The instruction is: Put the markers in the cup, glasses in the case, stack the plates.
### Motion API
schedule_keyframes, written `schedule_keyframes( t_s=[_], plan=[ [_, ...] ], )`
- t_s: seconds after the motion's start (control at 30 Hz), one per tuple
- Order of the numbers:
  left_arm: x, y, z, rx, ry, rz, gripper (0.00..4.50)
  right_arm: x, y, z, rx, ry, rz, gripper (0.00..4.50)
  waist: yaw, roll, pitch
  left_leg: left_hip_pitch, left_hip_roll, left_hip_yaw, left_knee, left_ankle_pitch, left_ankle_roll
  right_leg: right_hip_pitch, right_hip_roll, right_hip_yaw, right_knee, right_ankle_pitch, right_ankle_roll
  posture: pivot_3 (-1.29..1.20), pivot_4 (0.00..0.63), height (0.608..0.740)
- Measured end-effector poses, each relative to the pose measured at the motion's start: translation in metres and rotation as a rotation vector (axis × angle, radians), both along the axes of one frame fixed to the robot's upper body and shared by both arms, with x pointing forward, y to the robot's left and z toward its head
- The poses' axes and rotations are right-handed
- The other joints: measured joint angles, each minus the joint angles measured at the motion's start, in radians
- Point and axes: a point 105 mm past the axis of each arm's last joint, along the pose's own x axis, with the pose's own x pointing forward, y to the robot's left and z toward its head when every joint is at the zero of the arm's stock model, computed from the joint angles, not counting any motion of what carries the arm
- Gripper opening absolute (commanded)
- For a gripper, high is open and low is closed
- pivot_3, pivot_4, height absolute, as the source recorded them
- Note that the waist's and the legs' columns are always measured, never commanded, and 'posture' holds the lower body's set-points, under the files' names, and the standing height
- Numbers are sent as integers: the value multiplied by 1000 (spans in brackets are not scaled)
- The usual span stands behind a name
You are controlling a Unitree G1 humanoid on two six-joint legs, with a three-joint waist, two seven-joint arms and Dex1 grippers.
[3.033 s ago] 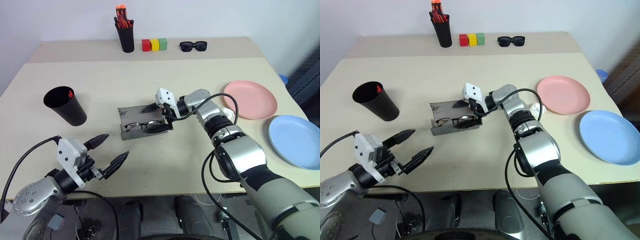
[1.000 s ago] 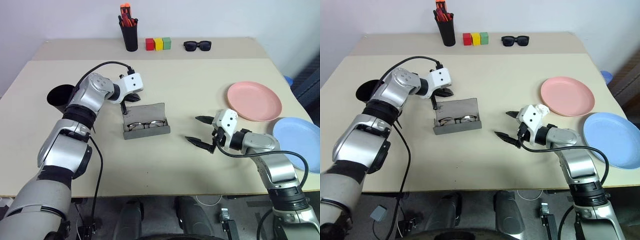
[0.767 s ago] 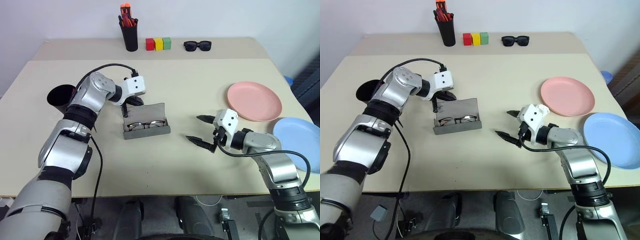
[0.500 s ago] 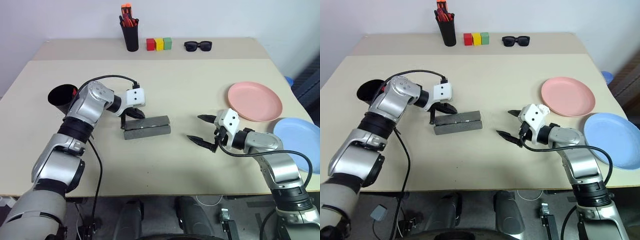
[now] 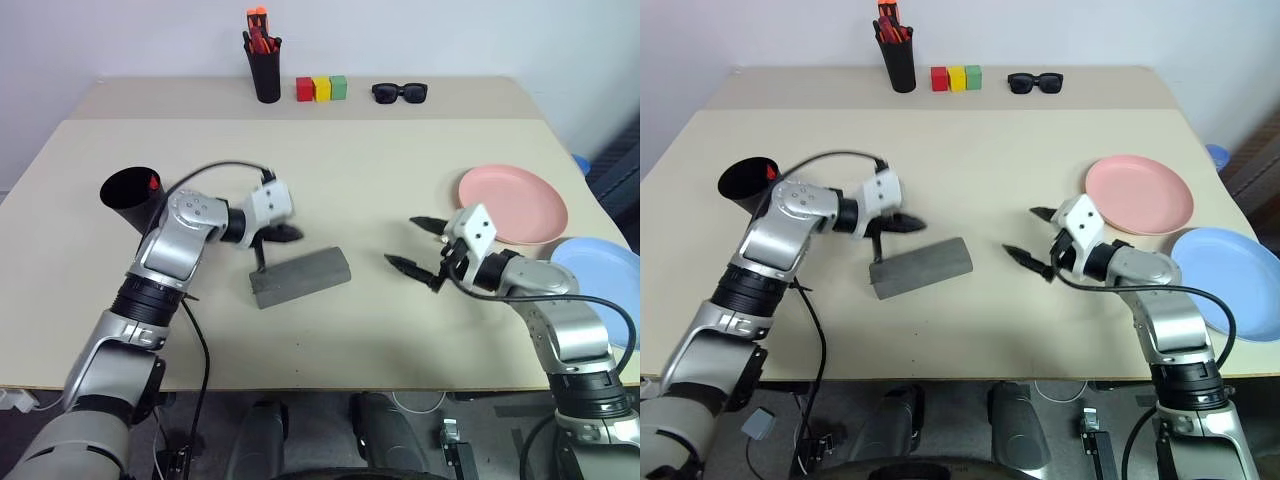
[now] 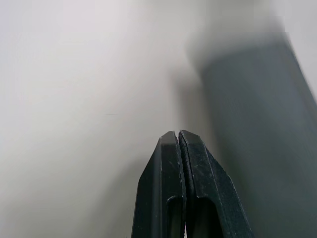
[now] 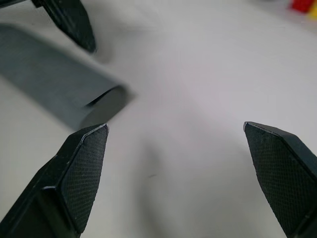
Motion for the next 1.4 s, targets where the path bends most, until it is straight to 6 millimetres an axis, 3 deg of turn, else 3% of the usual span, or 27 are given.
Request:
schedule_keyframes(
  t_s=[0.13, 0.2, 0.27, 0.4, 0.5, 0.7, 0.87, 1.33, 1.4],
  plan=[
    [1, -9, 48, -218, -115, 31, 13, 5, -26, 14, 61, -33, -140, 4500, -1, 0, 0, 0, 0, 0, -1, 0, 0, 0, 0, 0, 0, 0, 0, 0, 150, 740],
    [-5, -22, 58, -282, -145, 4, 537, 6, -41, 20, 79, -53, -207, 4500, 2, 0, 0, 1, 0, 0, 0, 0, 0, 1, -1, 0, 0, 0, 0, 0, 150, 740],
    [-14, -37, 55, -331, -126, -56, 1320, 4, -59, 21, 75, -62, -283, 4500, 4, 0, 0, 1, -1, 0, -1, 0, 0, 2, -1, 0, -1, 0, 0, 0, 150, 740],
    [-39, -64, 23, -381, 57, -233, 3339, 0, -104, 10, 47, -32, -477, 4500, 2, 1, -1, 2, -1, 1, 0, 0, 0, 2, 0, 0, 0, 0, 0, 0, 150, 740],
    [-46, -75, 23, -362, 50, -310, 4489, -7, -125, -6, -13, 8, -559, 4500, -1, 1, -1, 4, -1, 1, -1, 0, 0, 3, 0, 1, 0, 0, 0, 0, 150, 740],
    [-49, -88, 17, -337, 47, -418, 4489, -33, -161, -36, -43, 121, -744, 4500, -2, 2, -1, 4, -1, 1, -1, 0, 0, 4, 0, 1, -1, 0, 0, 0, 150, 740],
    [-51, -94, 8, -261, 14, -492, 4489, -52, -180, -48, -61, 201, -871, 4500, -3, 2, -1, 4, -1, 2, -1, 0, 0, 4, 0, 2, -1, 0, 0, 0, 150, 740],
    [-52, -99, -6, -200, 19, -569, 4489, -62, -178, -57, -35, 246, -936, 4500, -2, 2, -1, 4, -1, 1, -1, 0, 0, 4, 0, 2, -2, 0, 0, 0, 150, 740],
    [-52, -99, -6, -201, 20, -569, 4500, -61, -177, -58, -35, 250, -936, 3926, -3, 2, -1, 4, -1, 2, -1, 0, 0, 4, 0, 2, -2, 0, 0, 0, 150, 740]
  ],
)
